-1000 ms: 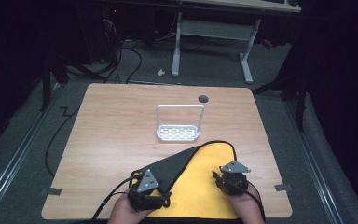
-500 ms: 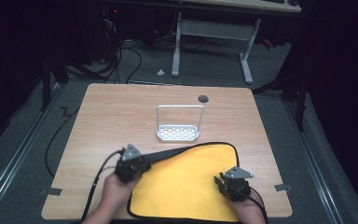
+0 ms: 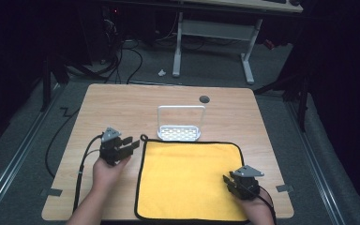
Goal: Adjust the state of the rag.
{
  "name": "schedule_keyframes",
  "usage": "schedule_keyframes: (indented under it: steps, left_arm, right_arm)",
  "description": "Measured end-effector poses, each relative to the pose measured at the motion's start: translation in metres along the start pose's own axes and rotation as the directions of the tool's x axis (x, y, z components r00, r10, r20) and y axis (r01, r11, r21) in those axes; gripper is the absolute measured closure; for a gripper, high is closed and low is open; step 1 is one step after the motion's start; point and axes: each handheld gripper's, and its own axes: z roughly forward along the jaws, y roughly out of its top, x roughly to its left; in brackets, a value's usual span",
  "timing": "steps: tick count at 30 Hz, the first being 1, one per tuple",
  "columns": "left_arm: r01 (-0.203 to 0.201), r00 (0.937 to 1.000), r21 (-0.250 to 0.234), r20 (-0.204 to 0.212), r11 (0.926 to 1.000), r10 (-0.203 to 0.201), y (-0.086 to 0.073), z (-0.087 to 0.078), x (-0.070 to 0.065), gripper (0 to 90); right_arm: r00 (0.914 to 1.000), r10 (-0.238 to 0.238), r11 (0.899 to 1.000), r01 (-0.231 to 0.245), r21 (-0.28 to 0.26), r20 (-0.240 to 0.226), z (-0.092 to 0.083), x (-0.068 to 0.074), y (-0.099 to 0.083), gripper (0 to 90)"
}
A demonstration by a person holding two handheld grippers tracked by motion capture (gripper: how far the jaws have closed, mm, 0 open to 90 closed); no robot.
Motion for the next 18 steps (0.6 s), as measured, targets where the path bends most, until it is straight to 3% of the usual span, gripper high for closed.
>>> schedule_keyframes:
  steps: [2,4,7,10,13,15,16,18]
  left_arm:
    - [-0.056,0.9975,0.074,0.046,0.9957,0.052,-0.014,0.004,-0.02,65.6]
    - [-0.114,0.9915,0.162,0.081,0.9802,0.102,-0.029,0.014,-0.036,69.2]
    - [-0.147,0.987,0.233,0.1,0.9613,0.126,-0.039,0.023,-0.046,71.0]
    - [-0.215,0.9763,0.244,0.082,0.9458,0.2,-0.046,0.02,-0.056,71.9]
    - [-0.2,0.9792,0.248,0.085,0.9481,0.184,-0.05,0.013,-0.057,73.5]
    - [-0.208,0.9774,0.242,0.086,0.9476,0.193,-0.056,0.004,-0.058,74.7]
    - [-0.203,0.9784,0.235,0.087,0.9507,0.187,-0.059,0.0,-0.057,75.0]
    - [-0.155,0.9857,0.226,0.099,0.9617,0.136,-0.061,-0.005,-0.051,75.0]
  right_arm:
    - [0.9998,0.021,1.0,-0.021,-0.002,0.0,-0.001,-0.005,-0.002,66.5]
    - [0.9995,0.03,1.0,-0.03,-0.007,0.001,-0.001,-0.008,-0.004,66.5]
    - [0.9995,0.03,1.0,-0.03,-0.009,0.008,-0.002,-0.006,-0.004,66.7]
    - [0.9996,0.028,1.0,-0.028,-0.008,0.011,-0.003,-0.005,-0.005,66.8]
    - [0.9995,0.031,1.0,-0.031,-0.005,0.004,-0.005,-0.004,-0.007,66.8]
    - [0.9997,0.024,1.0,-0.024,-0.007,-0.002,-0.007,-0.001,-0.008,66.6]
    - [0.9997,0.024,1.0,-0.024,-0.008,-0.004,-0.007,0.0,-0.009,66.4]
    - [0.9998,0.018,1.0,-0.018,-0.011,-0.013,-0.009,0.003,-0.01,64.0]
